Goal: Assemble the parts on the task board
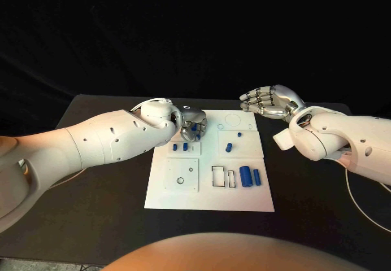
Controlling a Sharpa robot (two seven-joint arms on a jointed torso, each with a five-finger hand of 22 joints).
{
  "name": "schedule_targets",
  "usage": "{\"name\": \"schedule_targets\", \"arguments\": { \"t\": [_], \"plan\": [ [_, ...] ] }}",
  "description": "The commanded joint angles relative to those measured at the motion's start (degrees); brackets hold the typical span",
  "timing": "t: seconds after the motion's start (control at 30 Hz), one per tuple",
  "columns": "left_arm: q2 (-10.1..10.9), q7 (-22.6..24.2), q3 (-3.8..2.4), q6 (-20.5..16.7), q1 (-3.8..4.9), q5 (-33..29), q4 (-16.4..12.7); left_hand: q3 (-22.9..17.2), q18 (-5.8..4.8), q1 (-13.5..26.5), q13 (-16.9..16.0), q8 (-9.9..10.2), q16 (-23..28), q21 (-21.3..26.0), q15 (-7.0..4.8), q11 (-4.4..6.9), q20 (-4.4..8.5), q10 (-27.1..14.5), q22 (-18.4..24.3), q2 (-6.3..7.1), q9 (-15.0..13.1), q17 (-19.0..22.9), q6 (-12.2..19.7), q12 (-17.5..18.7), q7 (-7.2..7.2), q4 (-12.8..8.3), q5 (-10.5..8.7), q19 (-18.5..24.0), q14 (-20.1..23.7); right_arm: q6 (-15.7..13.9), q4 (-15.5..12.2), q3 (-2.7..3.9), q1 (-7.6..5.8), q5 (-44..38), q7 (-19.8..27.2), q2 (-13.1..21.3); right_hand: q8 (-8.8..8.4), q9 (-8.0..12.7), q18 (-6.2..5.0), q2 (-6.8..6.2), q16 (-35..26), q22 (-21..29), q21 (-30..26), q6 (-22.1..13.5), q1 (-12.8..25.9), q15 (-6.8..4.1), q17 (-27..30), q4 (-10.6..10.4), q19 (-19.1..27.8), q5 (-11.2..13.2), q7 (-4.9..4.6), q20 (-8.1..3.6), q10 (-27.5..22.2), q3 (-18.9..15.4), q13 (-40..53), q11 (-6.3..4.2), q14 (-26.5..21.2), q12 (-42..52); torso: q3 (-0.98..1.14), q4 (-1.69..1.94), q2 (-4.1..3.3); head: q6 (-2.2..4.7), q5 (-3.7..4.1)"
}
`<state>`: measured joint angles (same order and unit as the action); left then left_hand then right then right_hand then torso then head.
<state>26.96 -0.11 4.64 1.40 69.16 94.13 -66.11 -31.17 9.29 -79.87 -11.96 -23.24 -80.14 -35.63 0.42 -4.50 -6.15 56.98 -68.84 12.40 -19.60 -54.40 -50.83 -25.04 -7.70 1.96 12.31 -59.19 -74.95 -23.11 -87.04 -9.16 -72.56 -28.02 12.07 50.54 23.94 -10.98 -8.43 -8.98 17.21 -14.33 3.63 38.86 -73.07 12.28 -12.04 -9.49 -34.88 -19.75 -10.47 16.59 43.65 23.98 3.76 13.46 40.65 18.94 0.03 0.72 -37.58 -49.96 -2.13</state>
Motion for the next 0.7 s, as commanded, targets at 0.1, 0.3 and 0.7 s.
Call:
{"name": "schedule_targets", "arguments": {
  "t": [0.1,0.3,0.7],
  "plan": [
    [-0.21,-0.59,0.06,1.93,-0.2,-0.74,0.25,-0.79,0.89,-0.49,0.4,0.43,-0.81,-0.64,0.03,0.14,-0.31,1.23,-0.75,-1.29,-0.02,-0.85,-1.12,0.48,-0.09,-0.62,-0.77,-0.29,-1.08,0.47,-0.06,0.01,0.02,-0.52,0.6,-0.02,0.2,0.06,0.25,-0.01,0.02,0.09,0.1,0.19,-0.23,-0.01,0.09,-0.02,-0.25,-0.29,-5.45,0.04,0.36,0.06,-0.1,-0.05,0.3,0.18,0.0,-0.01,0.04,-0.04,-0.09],
    [-0.26,-0.39,0.06,2.31,-0.23,-1.36,0.36,-1.8,0.96,-1.62,1.0,1.26,-1.13,-1.88,0.14,0.02,-0.37,2.67,-2.44,-2.6,0.09,-0.99,-1.99,0.9,-0.39,-2.62,-1.69,-0.26,-1.63,0.45,-0.05,0.01,0.02,-0.54,0.61,-0.02,0.2,0.06,0.25,-0.01,0.02,0.09,0.1,0.19,-0.23,-0.01,0.09,-0.02,-0.25,-0.29,-5.45,0.04,0.36,0.06,-0.1,-0.05,0.3,0.18,0.02,0.01,0.04,-0.04,-0.04],
    [0.06,0.69,0.02,0.81,-0.24,-3.88,0.24,-2.0,0.91,-1.48,1.81,2.39,-1.38,-4.1,0.09,0.02,-0.31,4.95,-4.51,-3.42,0.13,-1.64,-2.93,2.3,-0.76,-4.36,-1.45,-1.1,-3.29,0.42,-0.01,0.01,0.02,-0.55,0.67,-0.06,0.22,0.08,0.24,-0.04,0.02,0.12,0.1,0.2,-0.13,-0.01,0.12,-0.06,-0.31,-0.32,-5.45,0.04,0.37,0.03,-0.1,-0.04,0.3,0.17,0.0,0.02,0.04,0.1,0.03]
  ]
}}
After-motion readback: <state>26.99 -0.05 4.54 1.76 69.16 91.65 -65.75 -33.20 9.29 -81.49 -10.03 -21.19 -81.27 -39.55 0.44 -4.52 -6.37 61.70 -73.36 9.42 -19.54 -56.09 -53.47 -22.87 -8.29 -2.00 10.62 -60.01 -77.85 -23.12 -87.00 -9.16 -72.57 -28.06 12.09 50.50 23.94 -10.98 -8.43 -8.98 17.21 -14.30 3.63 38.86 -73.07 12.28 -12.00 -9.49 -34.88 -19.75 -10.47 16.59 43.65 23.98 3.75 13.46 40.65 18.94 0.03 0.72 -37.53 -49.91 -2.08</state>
